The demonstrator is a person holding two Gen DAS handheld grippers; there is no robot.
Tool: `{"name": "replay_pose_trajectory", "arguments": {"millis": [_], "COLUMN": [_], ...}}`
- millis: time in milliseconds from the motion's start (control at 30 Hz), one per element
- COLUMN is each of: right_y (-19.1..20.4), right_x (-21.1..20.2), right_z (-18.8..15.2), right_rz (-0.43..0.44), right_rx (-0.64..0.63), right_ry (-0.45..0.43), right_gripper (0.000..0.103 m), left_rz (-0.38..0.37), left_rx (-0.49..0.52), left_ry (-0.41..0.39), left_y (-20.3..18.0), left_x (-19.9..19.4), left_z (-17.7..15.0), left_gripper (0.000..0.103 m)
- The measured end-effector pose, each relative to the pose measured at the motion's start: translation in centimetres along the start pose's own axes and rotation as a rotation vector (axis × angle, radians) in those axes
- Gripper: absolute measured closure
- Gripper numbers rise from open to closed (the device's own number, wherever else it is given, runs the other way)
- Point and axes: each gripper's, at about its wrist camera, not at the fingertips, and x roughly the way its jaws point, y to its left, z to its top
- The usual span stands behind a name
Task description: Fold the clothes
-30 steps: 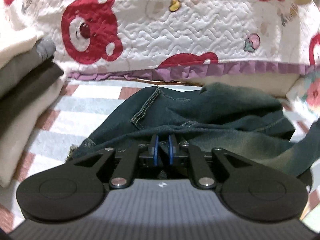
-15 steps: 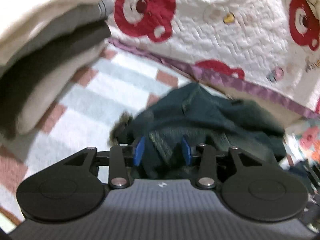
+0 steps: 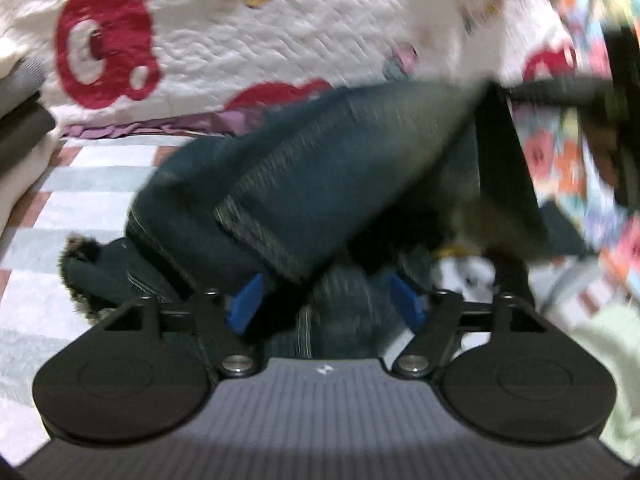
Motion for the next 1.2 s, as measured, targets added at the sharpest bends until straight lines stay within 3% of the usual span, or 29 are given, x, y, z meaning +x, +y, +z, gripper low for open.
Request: {"name": "replay_pose_trajectory", "arguments": {"millis": [67,133,300,333,367,400,467,733,767,833,933,1000,1100,1200], "right_y": [-0.9,-1.4,-2.1,-2.2,-2.3,-2.4,-2.6,-5.1,-5.2,-5.5,-5.8,-6.0,-6.8,-8.6], "right_x": [-0.4,-0.6,-1.2,-1.5,-1.8,-2.1,-3.1,-9.1,-10.1,-11.8,-11.0,-9.7,-5.4,-2.6], "right_z": [0.2,0.2,0.0,-0.1,-0.2,-0.3,-0.5,0.3,0.3,-0.3,-2.8,-4.7,-7.2,-8.5], "right_rz": [-0.014,-0.028,-0.055,-0.061,-0.068,-0.076,-0.102,-0.188,-0.201,-0.226,-0.224,-0.221,-0.225,-0.261], "right_rx": [0.029,0.043,0.054,0.052,0.049,0.046,0.038,0.109,0.12,0.15,0.135,0.107,0.108,0.204], "right_ry": [-0.018,-0.037,-0.073,-0.08,-0.087,-0.094,-0.115,-0.23,-0.241,-0.239,-0.117,-0.025,0.094,0.125], "right_gripper": [0.101,0.101,0.101,0.101,0.101,0.101,0.101,0.101,0.101,0.101,0.099,0.099,0.099,0.099], "left_rz": [0.04,0.087,0.128,0.116,0.104,0.101,0.137,0.251,0.245,0.152,-0.021,-0.12,-0.167,-0.188], "left_rx": [0.028,0.023,-0.187,-0.218,-0.226,-0.221,-0.156,-0.051,-0.056,-0.12,-0.192,-0.237,-0.295,-0.272], "left_ry": [0.032,0.058,0.086,0.081,0.069,0.053,0.002,-0.357,-0.398,-0.44,-0.376,-0.221,-0.069,-0.005], "left_y": [-1.0,-1.5,0.7,1.3,1.5,1.6,0.9,-1.0,-0.8,0.1,0.9,1.6,2.0,1.2], "left_x": [1.2,2.5,4.9,5.0,4.8,4.5,3.3,-8.9,-10.6,-13.3,-13.4,-10.6,-6.8,-5.3], "left_z": [-0.5,-1.0,-1.2,-1.2,-1.2,-1.1,-0.4,3.8,4.0,2.6,-0.4,-1.0,-1.7,-2.2], "left_gripper": [0.02,0.019,0.02,0.038,0.071,0.089,0.091,0.092,0.092,0.091,0.091,0.09,0.09,0.075]}}
